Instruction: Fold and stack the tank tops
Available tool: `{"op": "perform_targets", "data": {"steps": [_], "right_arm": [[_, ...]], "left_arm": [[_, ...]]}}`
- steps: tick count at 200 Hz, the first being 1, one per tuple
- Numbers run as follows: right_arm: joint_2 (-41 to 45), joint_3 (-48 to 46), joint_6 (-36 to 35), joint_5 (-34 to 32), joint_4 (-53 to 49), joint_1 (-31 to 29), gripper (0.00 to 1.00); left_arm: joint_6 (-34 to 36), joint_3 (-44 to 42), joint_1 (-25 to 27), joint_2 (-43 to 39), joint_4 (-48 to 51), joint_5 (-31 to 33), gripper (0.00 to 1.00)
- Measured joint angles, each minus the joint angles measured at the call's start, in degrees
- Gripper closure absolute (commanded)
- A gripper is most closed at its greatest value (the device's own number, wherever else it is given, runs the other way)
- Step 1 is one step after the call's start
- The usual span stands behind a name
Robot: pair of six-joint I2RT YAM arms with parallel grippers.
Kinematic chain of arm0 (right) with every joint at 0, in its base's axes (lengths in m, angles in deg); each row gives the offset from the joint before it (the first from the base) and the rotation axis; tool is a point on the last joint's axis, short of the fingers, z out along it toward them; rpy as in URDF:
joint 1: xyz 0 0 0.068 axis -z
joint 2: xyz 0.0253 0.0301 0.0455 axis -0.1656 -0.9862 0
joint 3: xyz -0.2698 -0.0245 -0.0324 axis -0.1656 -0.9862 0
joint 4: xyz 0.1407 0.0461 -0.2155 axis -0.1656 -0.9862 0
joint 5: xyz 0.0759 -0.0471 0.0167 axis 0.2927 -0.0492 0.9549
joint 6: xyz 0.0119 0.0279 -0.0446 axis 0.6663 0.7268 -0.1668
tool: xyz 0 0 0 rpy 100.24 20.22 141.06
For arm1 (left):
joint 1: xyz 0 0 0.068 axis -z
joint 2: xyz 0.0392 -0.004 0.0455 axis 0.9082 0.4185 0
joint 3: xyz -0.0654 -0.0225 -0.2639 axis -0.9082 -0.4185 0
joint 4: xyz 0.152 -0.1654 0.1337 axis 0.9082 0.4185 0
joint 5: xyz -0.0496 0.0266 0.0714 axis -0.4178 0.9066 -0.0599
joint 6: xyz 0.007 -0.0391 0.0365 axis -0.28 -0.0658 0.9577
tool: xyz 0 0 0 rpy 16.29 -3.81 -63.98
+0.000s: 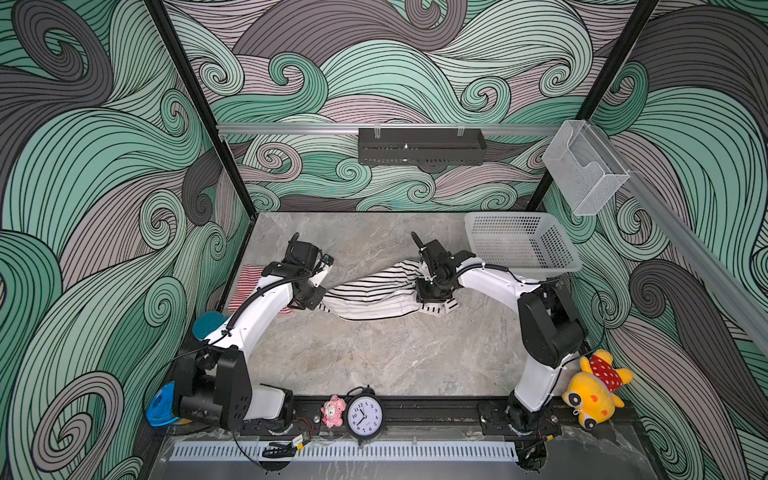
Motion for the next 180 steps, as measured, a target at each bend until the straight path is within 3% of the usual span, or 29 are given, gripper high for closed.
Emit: {"op": "perform_targets", "data": {"steps": [48,95,124,180], "right_arm": [[-0.2,0.0,-0.3,-0.2,1.0,0.8,0.83],[-0.3,0.0,-0.9,0.0,1.2,1.2,0.83],[-0.3,0.0,-1.4,-0.2,1.2,1.2,1.0],[3.2,1.4,-4.1,-5.6,-4.1,1.2,1.0]], "left_arm": [[0.0,0.0,0.0,0.0,0.2,0.0,1.0],[0.0,0.0,0.0,0.0,0.2,0.0,1.0],[0.0,0.0,0.0,0.0,0.2,0.0,1.0],[0.7,5.0,0.0,0.0,1.7,0.2,1.0]]}}
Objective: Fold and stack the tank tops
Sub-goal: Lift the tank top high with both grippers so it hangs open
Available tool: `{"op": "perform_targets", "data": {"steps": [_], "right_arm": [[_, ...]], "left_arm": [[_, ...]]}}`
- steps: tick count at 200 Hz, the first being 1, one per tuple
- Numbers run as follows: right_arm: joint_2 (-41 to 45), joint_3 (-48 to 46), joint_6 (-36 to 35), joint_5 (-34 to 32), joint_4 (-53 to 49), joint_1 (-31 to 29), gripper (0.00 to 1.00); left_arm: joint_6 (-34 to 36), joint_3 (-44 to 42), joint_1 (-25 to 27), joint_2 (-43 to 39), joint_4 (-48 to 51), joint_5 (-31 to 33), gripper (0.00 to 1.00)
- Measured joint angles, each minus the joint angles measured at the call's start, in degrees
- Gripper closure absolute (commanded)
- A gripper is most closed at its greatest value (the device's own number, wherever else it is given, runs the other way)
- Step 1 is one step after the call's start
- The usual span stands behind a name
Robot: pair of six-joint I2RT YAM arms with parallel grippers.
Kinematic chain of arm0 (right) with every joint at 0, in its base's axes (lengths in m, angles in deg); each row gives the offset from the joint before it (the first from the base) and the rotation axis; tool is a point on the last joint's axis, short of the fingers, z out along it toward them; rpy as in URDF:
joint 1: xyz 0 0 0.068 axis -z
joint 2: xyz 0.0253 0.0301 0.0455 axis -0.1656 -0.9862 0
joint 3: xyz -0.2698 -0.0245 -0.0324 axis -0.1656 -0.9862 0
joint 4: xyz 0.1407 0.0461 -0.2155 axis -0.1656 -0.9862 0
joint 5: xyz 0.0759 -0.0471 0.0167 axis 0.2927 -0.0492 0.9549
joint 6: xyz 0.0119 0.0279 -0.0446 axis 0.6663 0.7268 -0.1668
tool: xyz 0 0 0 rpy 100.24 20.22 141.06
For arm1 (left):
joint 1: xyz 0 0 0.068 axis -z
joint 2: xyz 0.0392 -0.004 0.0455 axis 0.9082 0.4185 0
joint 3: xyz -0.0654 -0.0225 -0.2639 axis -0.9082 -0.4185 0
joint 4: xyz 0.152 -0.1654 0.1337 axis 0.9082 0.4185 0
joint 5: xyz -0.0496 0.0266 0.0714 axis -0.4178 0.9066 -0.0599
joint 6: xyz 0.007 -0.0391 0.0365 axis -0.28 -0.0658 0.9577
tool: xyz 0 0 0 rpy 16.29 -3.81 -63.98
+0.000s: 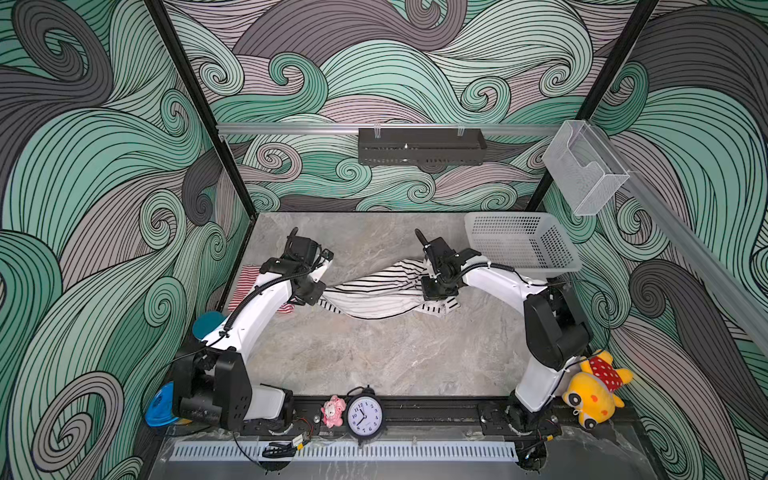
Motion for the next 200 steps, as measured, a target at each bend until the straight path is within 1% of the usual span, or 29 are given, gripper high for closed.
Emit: {"op": "perform_targets", "data": {"steps": [30,66,101,127,152,178,200], "right_arm": [[6.8,4.5,-1.5,-3.4,-5.2,0.0,1.0],[16.5,12.5,-2.6,-6.2,-11.6,0.0,1.0],[22.9,19.8,-3.3,-7.5,-17.7,0.0,1.0],[26.1,25.1,-3.3,-7.5,-21.3,0.0,1.0],[28.7,30.6,-3.4,-6.9,-24.2,-0.2,1.0],[31.4,36.6,-4.1,-4.3,-26.0,-0.4,1.0],[33.1,41.7,-4.6,-1.7,-26.9,-0.4,1.0]], "left_arm": [[1.0,8.0,0.0,0.3,2.1,-0.1,1.0],[2.4,18.6,0.0,0.4,4.9,-0.6,1.0],[2.7,25.6,0.0,-0.5,5.6,-1.7,1.0],[2.2,32.4,0.0,-1.5,7.4,-2.8,1.0],[1.2,37.8,0.0,-4.4,8.4,-4.1,1.0],[-0.2,42.5,0.0,-8.0,9.9,-5.5,1.0],[-1.4,47.5,0.0,-9.5,11.1,-6.8,1.0]]}}
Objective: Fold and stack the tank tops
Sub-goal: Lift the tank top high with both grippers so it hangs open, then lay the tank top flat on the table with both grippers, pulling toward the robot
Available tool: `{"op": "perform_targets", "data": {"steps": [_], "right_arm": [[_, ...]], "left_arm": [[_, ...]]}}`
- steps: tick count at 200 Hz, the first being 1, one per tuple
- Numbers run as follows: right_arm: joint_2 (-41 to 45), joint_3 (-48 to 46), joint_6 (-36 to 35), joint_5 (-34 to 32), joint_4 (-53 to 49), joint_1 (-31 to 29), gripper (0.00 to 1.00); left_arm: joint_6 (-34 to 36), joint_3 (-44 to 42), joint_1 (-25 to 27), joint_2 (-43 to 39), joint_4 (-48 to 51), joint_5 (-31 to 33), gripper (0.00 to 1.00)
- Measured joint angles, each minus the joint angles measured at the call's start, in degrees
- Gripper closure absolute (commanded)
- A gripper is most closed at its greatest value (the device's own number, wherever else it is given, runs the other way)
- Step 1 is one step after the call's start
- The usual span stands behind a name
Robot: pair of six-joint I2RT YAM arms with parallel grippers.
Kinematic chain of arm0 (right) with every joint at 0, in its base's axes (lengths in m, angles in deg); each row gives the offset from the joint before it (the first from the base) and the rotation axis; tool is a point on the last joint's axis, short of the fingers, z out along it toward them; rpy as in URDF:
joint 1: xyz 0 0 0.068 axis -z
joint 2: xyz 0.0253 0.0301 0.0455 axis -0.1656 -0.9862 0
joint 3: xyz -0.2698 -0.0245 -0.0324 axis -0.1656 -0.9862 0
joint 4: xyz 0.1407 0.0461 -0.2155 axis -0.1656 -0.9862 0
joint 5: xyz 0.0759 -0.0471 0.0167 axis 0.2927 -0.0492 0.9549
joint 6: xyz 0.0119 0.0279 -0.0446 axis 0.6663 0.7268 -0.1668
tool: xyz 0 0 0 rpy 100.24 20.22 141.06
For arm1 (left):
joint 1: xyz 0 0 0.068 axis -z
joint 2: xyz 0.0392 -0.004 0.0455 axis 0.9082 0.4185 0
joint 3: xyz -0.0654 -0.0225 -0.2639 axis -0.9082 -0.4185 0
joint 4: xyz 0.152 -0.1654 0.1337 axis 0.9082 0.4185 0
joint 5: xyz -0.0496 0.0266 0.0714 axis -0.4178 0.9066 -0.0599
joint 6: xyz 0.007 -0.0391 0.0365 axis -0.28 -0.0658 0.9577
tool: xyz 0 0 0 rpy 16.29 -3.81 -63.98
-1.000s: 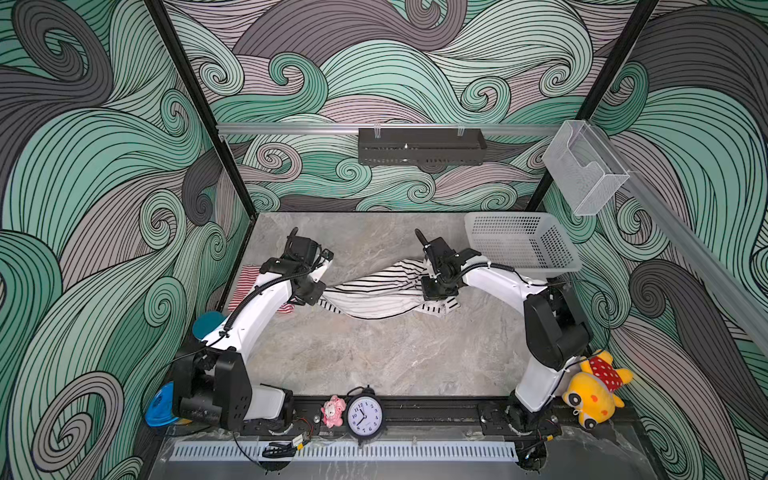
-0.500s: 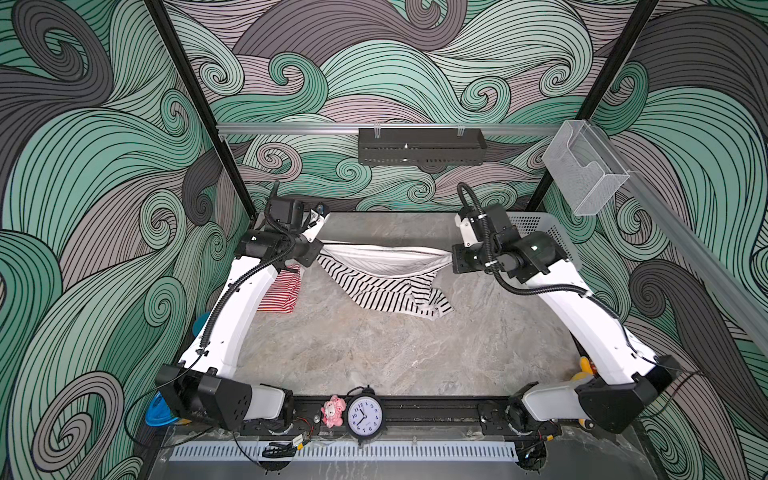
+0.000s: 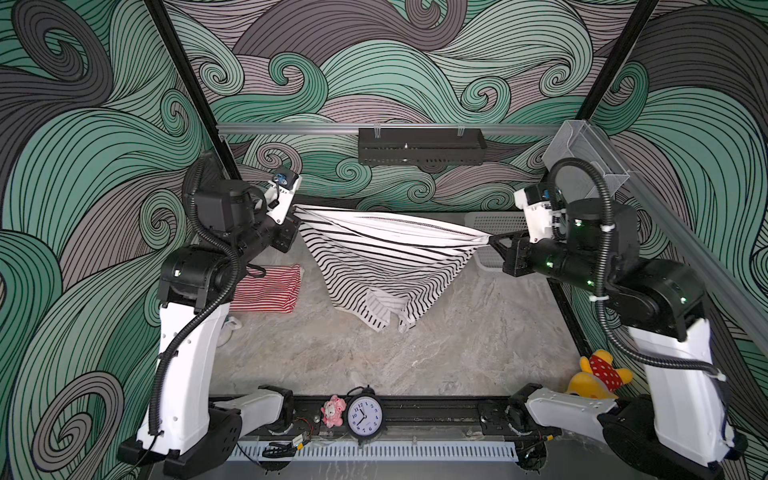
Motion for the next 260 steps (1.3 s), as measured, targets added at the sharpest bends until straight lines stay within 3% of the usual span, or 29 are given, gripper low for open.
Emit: {"op": "perform_targets", "data": {"steps": [51,82,153,207,238,260], "right_arm": [[-1.4,12.7,-0.7,1.7,-2.4,0.0,1.0],[-5.9,17.8,-1.5,0.3,-4.3,1.0,1.0],[-32.5,32.0,-3.0,5.7,-5.6,13.3,1.0],[-46.3,40.3,-2.9,12.7,-1.6,20.7,1.0],[-45.6,39.1,-1.4,18.5,4.3,24.9,1.0],[-41.9,33.1,0.4,22.9,10.6,27.1,1.0]], "left_arm": [[-2.8,14.2,0.0,2.9,3.9,-3.7,1.0],[-3.5,16.5,0.0,5.7,4.4,-5.4,1.0],[-1.2,15.5,0.0,24.2,-4.1,-3.2,1.0],[1.4,29.1,-0.5,41.5,-10.9,2.3,1.0],[0.8,32.3,-1.4,41.0,-15.8,3.5,1.0],[0.1,22.7,-1.6,34.1,-22.1,3.2,1.0]]}}
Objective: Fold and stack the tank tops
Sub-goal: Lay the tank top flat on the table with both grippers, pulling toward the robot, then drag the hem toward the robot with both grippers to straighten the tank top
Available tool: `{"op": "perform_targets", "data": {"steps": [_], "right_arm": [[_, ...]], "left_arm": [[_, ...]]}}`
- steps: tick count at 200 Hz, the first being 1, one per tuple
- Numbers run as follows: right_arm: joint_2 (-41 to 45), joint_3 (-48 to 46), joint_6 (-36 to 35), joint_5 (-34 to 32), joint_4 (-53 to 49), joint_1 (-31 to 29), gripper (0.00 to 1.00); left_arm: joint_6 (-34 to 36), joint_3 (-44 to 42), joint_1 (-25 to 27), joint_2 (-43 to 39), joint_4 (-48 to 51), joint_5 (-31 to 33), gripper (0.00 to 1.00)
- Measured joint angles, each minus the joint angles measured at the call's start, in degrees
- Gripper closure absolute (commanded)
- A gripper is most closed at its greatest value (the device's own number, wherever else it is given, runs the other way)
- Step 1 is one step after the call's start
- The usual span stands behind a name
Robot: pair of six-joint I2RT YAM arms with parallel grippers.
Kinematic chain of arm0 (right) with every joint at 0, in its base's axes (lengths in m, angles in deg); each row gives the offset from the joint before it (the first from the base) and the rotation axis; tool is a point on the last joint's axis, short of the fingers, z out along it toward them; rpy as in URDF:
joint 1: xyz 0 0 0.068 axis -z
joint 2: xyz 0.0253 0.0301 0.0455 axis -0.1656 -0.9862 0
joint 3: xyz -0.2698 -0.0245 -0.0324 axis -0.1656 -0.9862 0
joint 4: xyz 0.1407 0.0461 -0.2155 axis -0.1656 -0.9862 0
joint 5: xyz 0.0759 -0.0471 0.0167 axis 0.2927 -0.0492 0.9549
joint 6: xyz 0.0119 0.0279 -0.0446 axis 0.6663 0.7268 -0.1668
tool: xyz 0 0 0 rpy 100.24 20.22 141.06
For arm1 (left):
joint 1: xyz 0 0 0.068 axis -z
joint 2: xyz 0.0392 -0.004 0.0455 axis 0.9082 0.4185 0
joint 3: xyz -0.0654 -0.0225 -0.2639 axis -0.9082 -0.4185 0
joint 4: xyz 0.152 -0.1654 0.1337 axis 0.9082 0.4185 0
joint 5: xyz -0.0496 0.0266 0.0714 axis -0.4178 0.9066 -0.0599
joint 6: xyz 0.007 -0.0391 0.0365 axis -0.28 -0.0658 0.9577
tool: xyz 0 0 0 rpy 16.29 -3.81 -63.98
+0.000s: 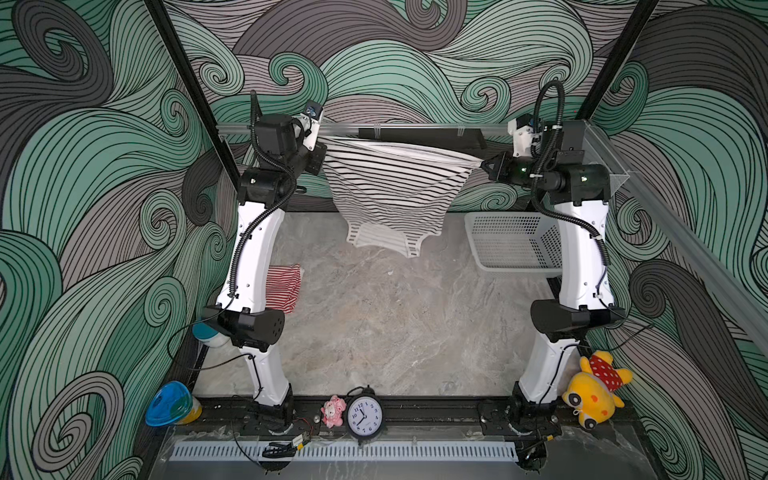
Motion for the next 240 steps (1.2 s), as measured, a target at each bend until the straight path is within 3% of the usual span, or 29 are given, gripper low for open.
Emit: {"op": "perform_targets", "data": {"steps": [30,75,106,162,240], "right_arm": [[5.0,-12.4,1.3,3.4,8.0,0.2,1.0],[13.7,-55.1,5.3,7.2,26.9,0.2,1.0],[20.0,-79.9,8.5,8.0,32.9,-0.1,1.0],[31.7,-92.0,8.4,8.6,35.7,-2.3,1.0],[38.5,-105.4,8.8,4.6,30.9,-10.3,1.0]], "left_arm": [[-0.8,-17.8,-1.2,-8.3,-7.7,-0.5,1.0],[-2.6,-49.8,-3.6,-10.6,-17.5,-3.5,1.0],[-1.5,-67.6,-3.7,-13.2,-15.1,-7.1,1.0],[5.5,-76.9,-3.8,-22.6,-8.3,-12.7,1.0],[14.0,-83.8,-3.9,-22.2,5.0,-13.8,1.0]]}}
